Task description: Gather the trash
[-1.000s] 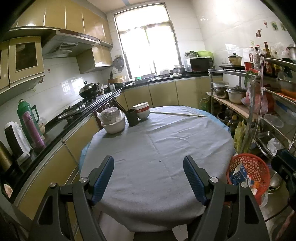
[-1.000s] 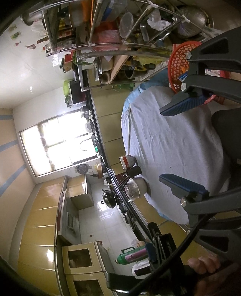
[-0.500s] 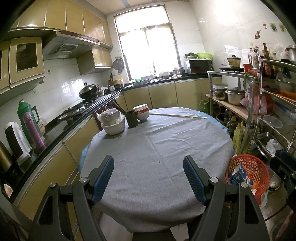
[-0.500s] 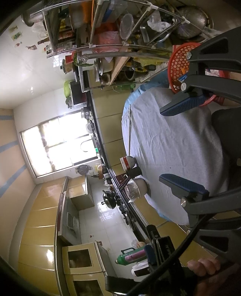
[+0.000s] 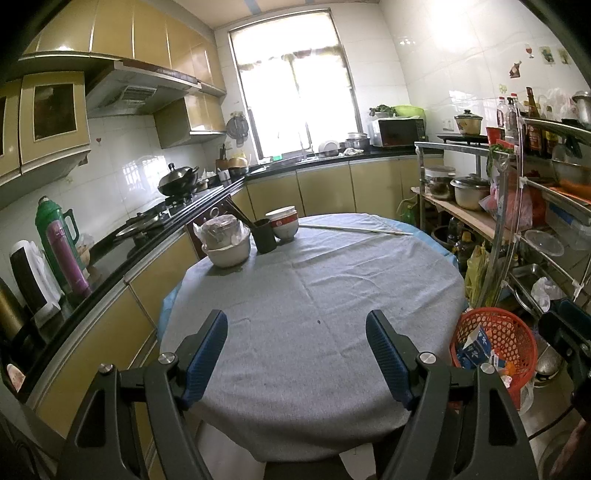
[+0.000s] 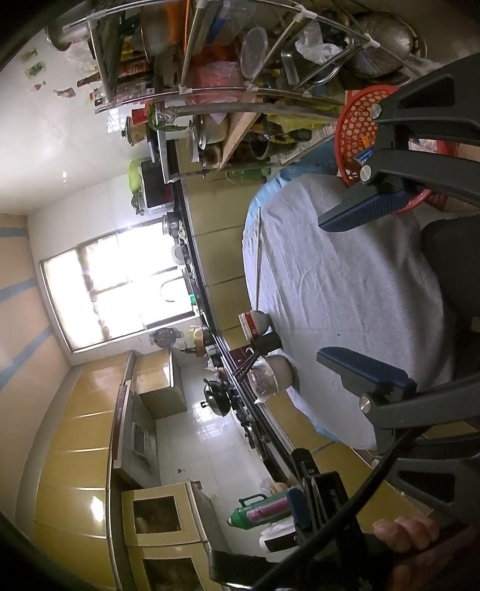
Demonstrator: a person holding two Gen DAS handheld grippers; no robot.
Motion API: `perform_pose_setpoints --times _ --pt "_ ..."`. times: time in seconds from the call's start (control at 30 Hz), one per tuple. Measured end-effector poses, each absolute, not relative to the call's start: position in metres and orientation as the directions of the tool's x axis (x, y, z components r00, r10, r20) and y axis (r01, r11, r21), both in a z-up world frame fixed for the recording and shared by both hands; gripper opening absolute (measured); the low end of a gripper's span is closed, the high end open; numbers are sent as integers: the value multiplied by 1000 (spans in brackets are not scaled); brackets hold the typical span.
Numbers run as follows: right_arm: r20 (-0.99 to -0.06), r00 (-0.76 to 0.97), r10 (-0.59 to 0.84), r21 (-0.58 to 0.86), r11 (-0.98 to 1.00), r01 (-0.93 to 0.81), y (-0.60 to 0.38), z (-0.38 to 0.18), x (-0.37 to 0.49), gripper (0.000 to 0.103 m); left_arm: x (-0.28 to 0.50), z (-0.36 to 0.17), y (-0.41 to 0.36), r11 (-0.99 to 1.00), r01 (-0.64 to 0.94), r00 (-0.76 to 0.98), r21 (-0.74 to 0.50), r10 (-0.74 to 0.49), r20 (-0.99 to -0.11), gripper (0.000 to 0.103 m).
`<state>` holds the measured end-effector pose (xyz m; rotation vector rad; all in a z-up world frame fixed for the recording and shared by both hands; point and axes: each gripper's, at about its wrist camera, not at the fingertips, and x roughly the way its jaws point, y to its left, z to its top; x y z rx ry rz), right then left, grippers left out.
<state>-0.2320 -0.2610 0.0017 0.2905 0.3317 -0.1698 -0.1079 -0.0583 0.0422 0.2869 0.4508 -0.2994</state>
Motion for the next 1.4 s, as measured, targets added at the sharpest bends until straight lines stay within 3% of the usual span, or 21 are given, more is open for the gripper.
perform_pose_setpoints --times 0.9,1.4 --pt "-340 937 -80 209 965 159 -242 7 -218 68 -105 37 -55 927 323 856 189 -201 -476 78" --pt "-375 927 -28 187 977 105 -239 10 -163 68 -68 28 -49 950 274 841 149 -162 -516 78"
